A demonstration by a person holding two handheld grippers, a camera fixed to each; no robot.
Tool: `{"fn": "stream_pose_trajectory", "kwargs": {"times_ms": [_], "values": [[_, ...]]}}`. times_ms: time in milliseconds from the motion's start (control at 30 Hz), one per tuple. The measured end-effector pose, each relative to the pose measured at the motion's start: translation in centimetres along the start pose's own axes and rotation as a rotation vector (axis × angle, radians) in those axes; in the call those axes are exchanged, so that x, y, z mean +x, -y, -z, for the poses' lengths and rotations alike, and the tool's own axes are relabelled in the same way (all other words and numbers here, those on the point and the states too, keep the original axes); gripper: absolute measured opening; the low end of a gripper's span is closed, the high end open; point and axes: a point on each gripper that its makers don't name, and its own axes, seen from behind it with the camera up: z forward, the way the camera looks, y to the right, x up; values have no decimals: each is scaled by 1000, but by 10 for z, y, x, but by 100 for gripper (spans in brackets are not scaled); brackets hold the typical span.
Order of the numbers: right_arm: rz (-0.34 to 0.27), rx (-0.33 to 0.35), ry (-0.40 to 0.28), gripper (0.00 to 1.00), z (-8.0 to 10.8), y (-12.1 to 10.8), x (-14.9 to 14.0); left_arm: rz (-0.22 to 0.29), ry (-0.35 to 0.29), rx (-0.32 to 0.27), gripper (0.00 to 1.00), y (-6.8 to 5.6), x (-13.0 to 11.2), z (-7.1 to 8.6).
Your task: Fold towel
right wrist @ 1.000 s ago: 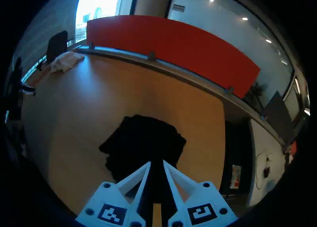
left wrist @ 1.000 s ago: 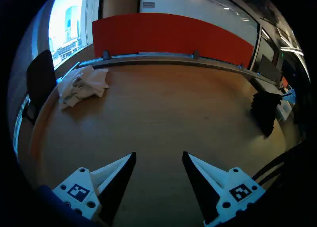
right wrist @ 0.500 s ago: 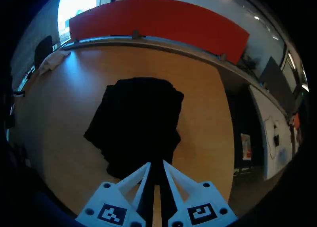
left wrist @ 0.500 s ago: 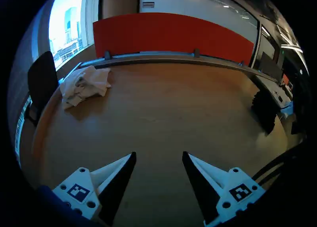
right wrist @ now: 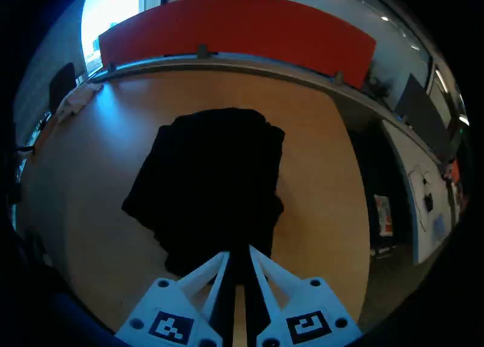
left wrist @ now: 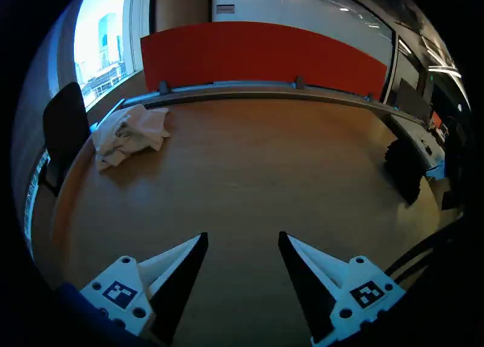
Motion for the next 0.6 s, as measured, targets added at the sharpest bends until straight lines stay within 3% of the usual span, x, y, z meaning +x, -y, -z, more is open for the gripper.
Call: {"fn": "stream_pose_trajectory", "kwargs": {"times_ms": [600], "values": [[-1, 1, -26, 6, 3, 2, 3, 4, -3, 7, 86, 1, 1, 0]]}}
